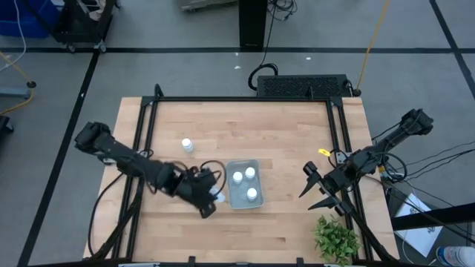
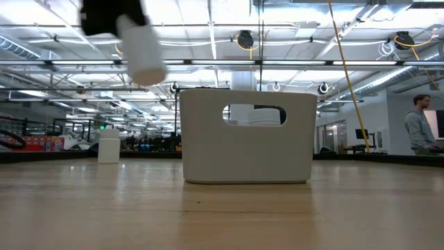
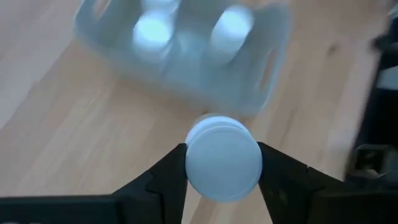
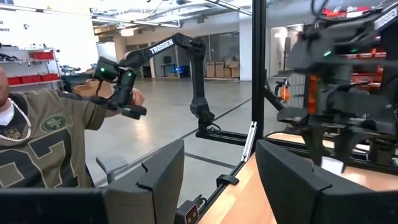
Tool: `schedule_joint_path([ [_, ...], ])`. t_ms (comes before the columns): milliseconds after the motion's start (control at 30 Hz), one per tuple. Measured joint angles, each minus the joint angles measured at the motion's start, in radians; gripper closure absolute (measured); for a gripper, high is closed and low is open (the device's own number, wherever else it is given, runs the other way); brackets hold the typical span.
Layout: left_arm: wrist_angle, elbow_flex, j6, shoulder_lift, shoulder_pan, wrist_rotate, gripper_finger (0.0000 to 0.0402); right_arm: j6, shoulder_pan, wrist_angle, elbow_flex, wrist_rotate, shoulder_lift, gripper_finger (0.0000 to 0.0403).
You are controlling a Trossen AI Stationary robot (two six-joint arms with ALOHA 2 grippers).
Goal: Pick and place pill bottles into a basket
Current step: Put the white medicine bottle into the gray bin
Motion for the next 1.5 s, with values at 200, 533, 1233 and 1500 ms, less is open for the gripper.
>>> schedule_joint_path([
  [200, 0.184, 0.001, 0.188, 0.002, 0.109, 0.132, 0.0232, 0.000, 0.000, -0.001, 0.000, 0.000, 0.000, 0.0209],
  [533, 0.237, 0.000, 0.282, 0.035, 0.199, 0.188, 0.0234, -0.002, 0.000, -0.010, 0.000, 0.001, 0.000, 0.0209],
  [1233, -0.019, 0.308, 0.390, 0.352, 0.212, 0.198, 0.0235, 0.022, -0.027, -0.042, 0.000, 0.000, 0.000, 0.0209],
  [1500, -0.025, 0.308, 0.399, 0.437, 0.198, 0.200, 0.0220, 0.025, -0.027, -0.047, 0.000, 0.000, 0.000, 0.0209],
])
